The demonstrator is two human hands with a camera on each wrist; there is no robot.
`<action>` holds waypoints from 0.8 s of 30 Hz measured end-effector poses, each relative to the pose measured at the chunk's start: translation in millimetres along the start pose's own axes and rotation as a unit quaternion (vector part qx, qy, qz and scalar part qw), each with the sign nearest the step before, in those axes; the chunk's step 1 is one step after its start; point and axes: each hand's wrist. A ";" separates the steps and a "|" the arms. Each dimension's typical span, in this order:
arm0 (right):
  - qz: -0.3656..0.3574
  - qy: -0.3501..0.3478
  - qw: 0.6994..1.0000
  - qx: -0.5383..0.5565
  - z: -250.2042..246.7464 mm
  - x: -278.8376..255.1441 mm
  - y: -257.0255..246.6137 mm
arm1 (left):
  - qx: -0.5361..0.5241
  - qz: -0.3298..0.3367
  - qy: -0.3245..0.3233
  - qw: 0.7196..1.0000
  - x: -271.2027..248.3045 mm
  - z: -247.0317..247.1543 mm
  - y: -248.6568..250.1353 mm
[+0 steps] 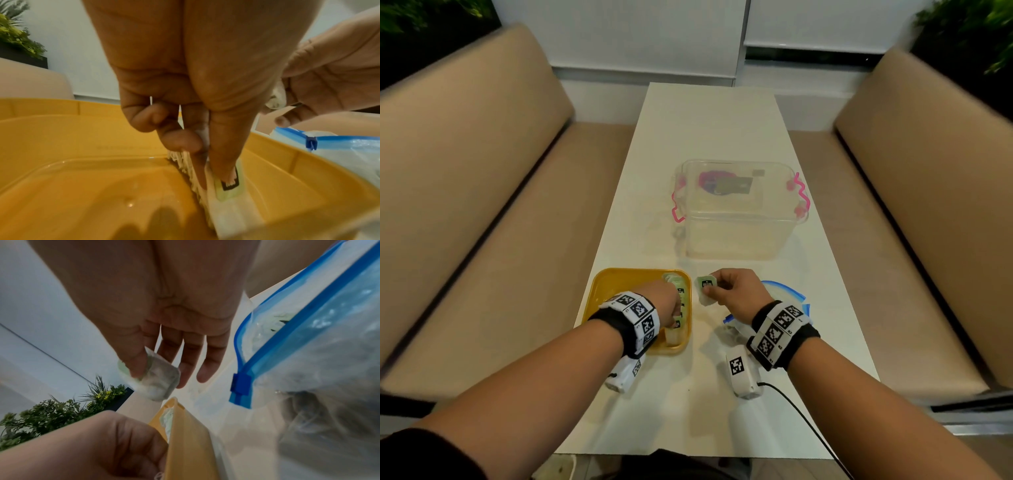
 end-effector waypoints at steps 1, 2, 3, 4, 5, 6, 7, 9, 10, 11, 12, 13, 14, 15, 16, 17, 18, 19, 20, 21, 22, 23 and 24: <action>0.004 0.000 1.000 0.002 -0.4 -1.2 0.3 | -0.001 0.001 -0.001 1.000 2.0 0.3 -0.2; 0.007 0.000 1.000 0.004 -0.5 -2.5 0.3 | 0.000 0.001 -0.003 1.000 3.6 0.3 -0.3; 0.011 -0.002 1.000 0.006 -0.6 -3.9 0.0 | -0.001 0.004 -0.004 1.000 4.5 0.2 -0.8; 0.015 -0.004 1.000 0.006 -0.2 -4.9 0.0 | -0.005 0.005 -0.004 1.000 5.0 -0.6 -1.3; 0.016 -0.005 1.000 0.003 0.2 -5.7 0.0 | -0.012 0.005 -0.002 1.000 5.5 -1.2 -1.9; 0.016 -0.006 1.000 0.000 1.0 -6.0 0.3 | -0.023 0.004 -0.001 1.000 5.5 -2.2 -2.3; 0.014 -0.008 1.000 -0.001 1.8 -6.3 0.4 | -0.036 0.005 0.001 0.999 4.5 -3.4 -2.5; 0.013 -0.010 1.000 -0.005 4.3 -5.3 1.4 | -0.059 0.003 0.015 0.998 0.9 -6.7 -4.4; 0.013 -0.007 1.000 -0.011 5.0 -4.3 2.1 | -0.076 0.004 0.026 0.997 -1.3 -8.8 -5.9; 0.013 -0.006 1.000 -0.018 5.8 -3.9 2.1 | -0.099 0.010 0.039 0.994 -4.2 -11.3 -7.9; 0.012 -0.008 1.000 -0.022 7.0 -3.4 1.4 | -0.127 0.015 0.049 0.991 -7.2 -14.5 -10.3; 0.015 -0.009 1.000 -0.017 8.4 -3.1 1.0 | -0.156 0.022 0.055 0.986 -11.1 -18.1 -11.8; 0.018 -0.011 1.000 -0.004 9.9 -1.9 0.5 | -0.182 0.026 0.057 0.981 -14.4 -21.6 -12.4; 0.017 -0.018 1.000 0.013 11.5 -0.7 -0.4 | -0.200 0.030 0.060 0.978 -17.4 -24.3 -12.7; 0.015 -0.028 0.999 0.029 13.4 0.1 -1.3 | -0.212 0.031 0.067 0.975 -19.2 -26.3 -12.5; 0.014 -0.040 0.998 0.042 15.1 0.8 -2.4 | -0.220 0.030 0.075 0.972 -20.5 -28.0 -12.1; 0.016 -0.052 0.997 0.050 16.9 1.2 -3.7 | -0.224 0.026 0.085 0.971 -21.1 -28.7 -12.2; 0.016 -0.061 0.997 0.051 18.5 1.5 -4.9 | -0.223 0.020 0.094 0.970 -21.6 -28.7 -12.5; 0.014 -0.067 0.997 0.047 19.9 1.8 -5.9 | -0.220 0.014 0.097 0.971 -21.3 -27.4 -13.5; 0.014 -0.069 0.997 0.039 21.3 2.3 -6.1 | -0.214 0.005 0.094 0.972 -21.5 -25.8 -15.1; 0.016 -0.066 0.997 0.031 22.8 3.0 -5.7 | -0.202 -0.006 0.089 0.975 -20.9 -22.7 -17.1; 0.019 -0.061 0.998 0.021 23.8 4.1 -5.0 | -0.183 -0.020 0.076 0.980 -21.2 -19.1 -19.1; 0.025 -0.056 0.998 0.007 24.9 5.5 -3.5 | -0.159 -0.033 0.059 0.985 -20.4 -13.7 -20.9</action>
Point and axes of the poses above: each hand's wrist, its own x-axis towards the middle knuckle, its own z-axis out of the palm, y = z × x, and after that the axes turned 9 degrees about y, right-handed
